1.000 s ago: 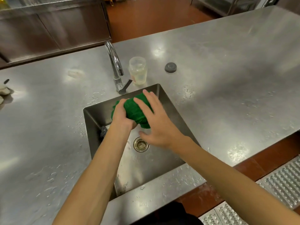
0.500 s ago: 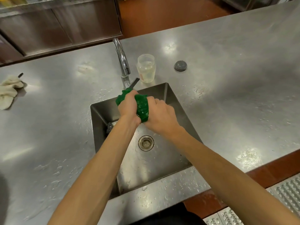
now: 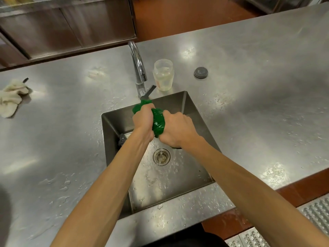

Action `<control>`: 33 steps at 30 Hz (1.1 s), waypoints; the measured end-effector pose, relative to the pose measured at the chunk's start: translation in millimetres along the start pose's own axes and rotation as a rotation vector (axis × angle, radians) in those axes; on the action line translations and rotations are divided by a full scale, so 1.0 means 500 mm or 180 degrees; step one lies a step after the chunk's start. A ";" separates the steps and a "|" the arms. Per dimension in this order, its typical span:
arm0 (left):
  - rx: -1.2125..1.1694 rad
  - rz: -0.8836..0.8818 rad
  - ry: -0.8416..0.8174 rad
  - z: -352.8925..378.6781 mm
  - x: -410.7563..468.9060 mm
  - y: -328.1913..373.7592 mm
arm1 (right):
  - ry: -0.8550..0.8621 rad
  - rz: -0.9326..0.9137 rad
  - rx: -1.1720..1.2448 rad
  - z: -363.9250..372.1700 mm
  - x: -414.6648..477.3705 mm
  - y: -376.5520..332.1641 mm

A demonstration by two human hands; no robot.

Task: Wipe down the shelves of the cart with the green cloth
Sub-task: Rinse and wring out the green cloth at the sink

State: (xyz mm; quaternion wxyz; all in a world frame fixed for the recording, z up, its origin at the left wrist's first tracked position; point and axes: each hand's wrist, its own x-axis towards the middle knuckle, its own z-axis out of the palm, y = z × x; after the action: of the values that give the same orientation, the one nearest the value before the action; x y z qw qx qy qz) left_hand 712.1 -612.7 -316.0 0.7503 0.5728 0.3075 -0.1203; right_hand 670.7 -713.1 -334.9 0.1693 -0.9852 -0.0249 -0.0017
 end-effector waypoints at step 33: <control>0.1100 -0.1282 -0.0966 -0.145 0.001 -0.037 | 0.0578 0.0915 0.1778 0.019 -0.036 0.053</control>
State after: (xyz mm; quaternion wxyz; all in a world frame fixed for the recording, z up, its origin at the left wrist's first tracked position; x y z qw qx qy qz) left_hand 679.2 -550.7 -342.0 0.6402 0.5949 0.2742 -0.4014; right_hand 653.9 -735.7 -352.8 0.4332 -0.8899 0.1301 -0.0587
